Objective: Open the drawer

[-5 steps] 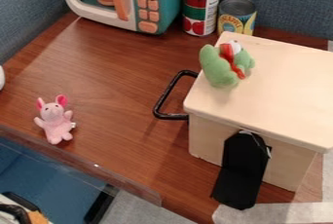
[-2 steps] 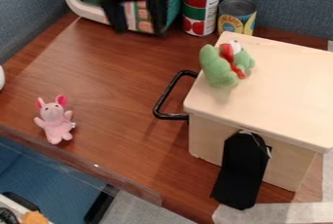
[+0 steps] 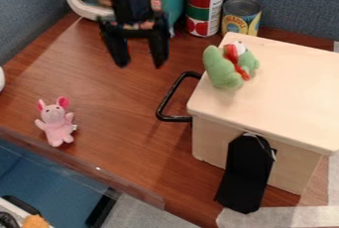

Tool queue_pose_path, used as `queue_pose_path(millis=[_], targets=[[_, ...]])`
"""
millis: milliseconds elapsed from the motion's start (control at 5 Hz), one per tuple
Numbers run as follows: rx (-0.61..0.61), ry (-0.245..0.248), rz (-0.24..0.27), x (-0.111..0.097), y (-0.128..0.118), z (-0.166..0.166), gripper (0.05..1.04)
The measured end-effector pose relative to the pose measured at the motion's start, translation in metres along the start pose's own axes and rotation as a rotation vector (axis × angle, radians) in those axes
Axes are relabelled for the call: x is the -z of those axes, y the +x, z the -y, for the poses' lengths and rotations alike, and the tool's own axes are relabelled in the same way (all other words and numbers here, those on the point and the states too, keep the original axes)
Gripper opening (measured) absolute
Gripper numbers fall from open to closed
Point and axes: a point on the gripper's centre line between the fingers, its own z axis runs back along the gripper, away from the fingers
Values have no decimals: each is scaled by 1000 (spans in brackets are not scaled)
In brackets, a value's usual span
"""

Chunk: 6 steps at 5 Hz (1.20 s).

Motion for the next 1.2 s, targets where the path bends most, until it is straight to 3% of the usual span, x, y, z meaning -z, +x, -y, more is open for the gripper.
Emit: queue_pose_path(millis=[200,400,600,1000,1200], targets=[[0,27,19,29,-10,9,1000],[-15,13,33,44,-12,17,1000],[-32,17,13,61,-12,19,964],[-98,9,-2,65,-14,7,380],[-135,21,-3,59,-13,-10,202]])
